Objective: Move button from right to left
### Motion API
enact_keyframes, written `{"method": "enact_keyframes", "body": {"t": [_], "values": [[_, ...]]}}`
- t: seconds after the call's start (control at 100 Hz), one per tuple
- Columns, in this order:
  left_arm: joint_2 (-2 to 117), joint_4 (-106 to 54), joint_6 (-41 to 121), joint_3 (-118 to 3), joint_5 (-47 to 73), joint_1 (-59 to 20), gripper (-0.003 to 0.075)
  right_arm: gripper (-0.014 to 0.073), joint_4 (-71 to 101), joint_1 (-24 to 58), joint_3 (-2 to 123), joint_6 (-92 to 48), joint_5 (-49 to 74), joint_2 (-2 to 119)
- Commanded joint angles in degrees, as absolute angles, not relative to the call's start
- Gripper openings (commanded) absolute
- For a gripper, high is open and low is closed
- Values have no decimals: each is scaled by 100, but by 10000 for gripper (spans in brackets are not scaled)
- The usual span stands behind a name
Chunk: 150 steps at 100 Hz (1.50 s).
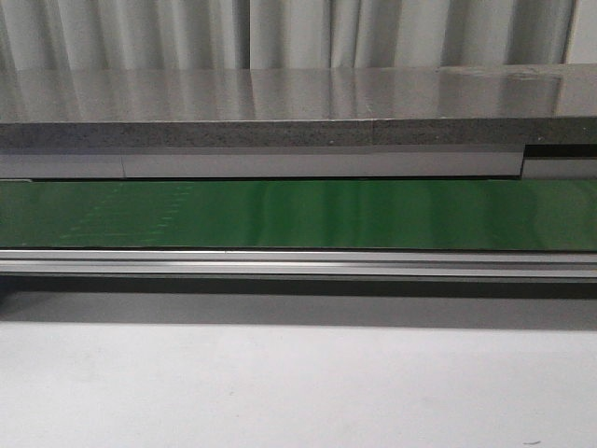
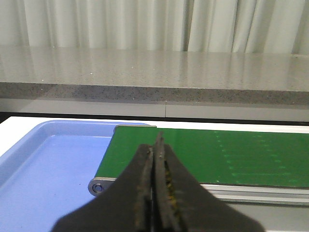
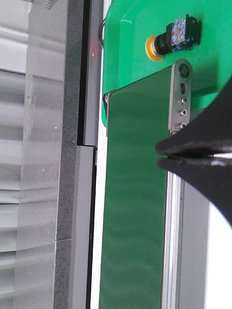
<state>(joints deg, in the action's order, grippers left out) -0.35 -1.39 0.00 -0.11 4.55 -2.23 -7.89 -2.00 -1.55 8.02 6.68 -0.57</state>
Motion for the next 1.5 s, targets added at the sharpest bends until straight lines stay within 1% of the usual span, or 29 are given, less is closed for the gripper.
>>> {"method": "enact_keyframes", "body": {"t": [0.0,0.61,0.96,1.03,1.21,1.34,1.49], "values": [[-200,-137,-81,245,-48,-265,-20,-67,-847,-229,-73,787,245,-167],[-200,-137,-81,245,-48,-265,-20,-67,-847,-229,-73,787,240,-167],[-200,-137,-81,245,-48,-265,-20,-67,-855,-229,-21,782,-139,-167],[-200,-137,-81,245,-48,-265,-20,-67,-855,-229,171,782,155,-156],[-200,-137,-81,245,-48,-265,-20,-67,-1115,-229,1260,782,1645,92],[-200,-137,-81,245,-48,-265,-20,-67,-1152,-229,2144,782,2374,586],[-200,-137,-81,245,-48,-265,-20,-67,-1171,-229,3046,782,2928,1314]]}}
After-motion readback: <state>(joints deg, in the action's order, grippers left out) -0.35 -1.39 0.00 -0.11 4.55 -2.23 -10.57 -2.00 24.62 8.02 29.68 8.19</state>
